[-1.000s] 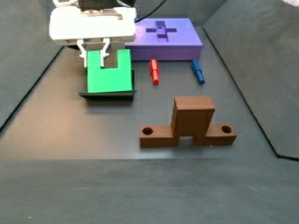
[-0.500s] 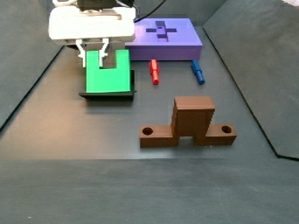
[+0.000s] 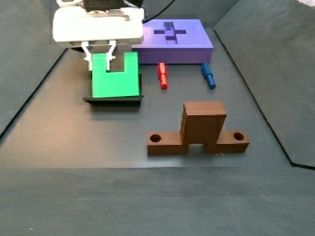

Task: Pick up the green object. Move up. Place the green object on the fixture. Regrasp the green object. Move to above the board. Insert the green object.
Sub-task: Move to above the board.

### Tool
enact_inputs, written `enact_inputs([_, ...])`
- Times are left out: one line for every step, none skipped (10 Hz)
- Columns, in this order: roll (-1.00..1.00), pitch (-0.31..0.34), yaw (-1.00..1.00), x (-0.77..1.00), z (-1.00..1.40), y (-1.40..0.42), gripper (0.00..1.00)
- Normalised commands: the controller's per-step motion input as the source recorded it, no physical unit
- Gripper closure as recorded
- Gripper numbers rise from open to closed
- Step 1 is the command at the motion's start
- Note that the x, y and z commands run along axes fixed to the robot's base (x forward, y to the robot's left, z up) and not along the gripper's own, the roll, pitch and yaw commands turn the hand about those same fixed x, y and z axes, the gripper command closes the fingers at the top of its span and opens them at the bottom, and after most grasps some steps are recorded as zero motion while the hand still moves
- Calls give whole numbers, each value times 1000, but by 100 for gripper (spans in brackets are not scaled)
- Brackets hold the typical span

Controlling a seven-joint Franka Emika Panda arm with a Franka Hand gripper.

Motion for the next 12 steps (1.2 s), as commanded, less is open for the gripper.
enact_inputs([0, 0, 0, 0, 1400, 0, 100])
enact_inputs([13, -29, -35, 18, 1400, -11, 100])
enact_inputs([-20, -32, -35, -3, 1400, 1, 100])
enact_inputs([0, -6, -39, 4, 1400, 2, 100])
enact_inputs([8, 41, -44, 18, 1400, -15, 100])
enact_inputs([8, 50, -38, 17, 1400, -17, 100])
enact_inputs([-5, 71, -16, 38, 1400, -7, 100])
enact_inputs([-1, 88, -6, 27, 855, -18, 100])
enact_inputs([17, 104, 15, 42, 241, -3, 100])
enact_inputs([-1000, 46, -28, -1154, 277, -1400, 100])
enact_inputs([-1000, 37, -21, -1165, 280, -1400, 100])
enact_inputs([-1000, 3, -11, -1279, 278, -1400, 100])
